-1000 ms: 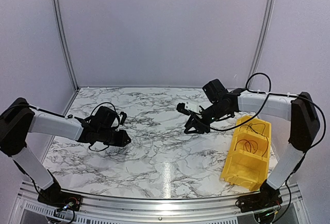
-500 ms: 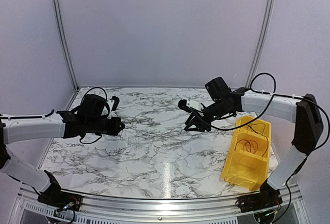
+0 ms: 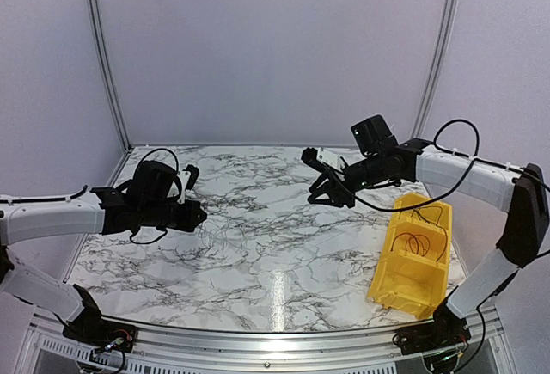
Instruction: Untangle the cables
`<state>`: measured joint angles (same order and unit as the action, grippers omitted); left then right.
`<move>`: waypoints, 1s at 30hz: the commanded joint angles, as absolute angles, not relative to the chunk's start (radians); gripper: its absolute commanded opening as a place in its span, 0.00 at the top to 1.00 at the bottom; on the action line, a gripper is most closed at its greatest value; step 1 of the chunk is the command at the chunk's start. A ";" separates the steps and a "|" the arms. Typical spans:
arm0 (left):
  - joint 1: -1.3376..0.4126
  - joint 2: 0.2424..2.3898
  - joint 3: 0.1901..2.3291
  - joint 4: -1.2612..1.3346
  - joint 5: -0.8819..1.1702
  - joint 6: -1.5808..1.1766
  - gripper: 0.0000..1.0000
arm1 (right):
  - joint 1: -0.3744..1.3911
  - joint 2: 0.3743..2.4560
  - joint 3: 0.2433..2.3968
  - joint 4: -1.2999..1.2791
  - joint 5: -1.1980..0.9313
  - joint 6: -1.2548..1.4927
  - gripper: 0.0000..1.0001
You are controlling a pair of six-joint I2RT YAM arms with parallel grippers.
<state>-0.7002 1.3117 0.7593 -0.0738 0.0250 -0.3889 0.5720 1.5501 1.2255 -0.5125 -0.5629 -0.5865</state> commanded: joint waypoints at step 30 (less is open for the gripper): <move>-0.744 1.001 0.590 0.200 0.185 -0.231 1.00 | 0.903 2.129 1.920 -0.498 -0.610 -0.528 0.52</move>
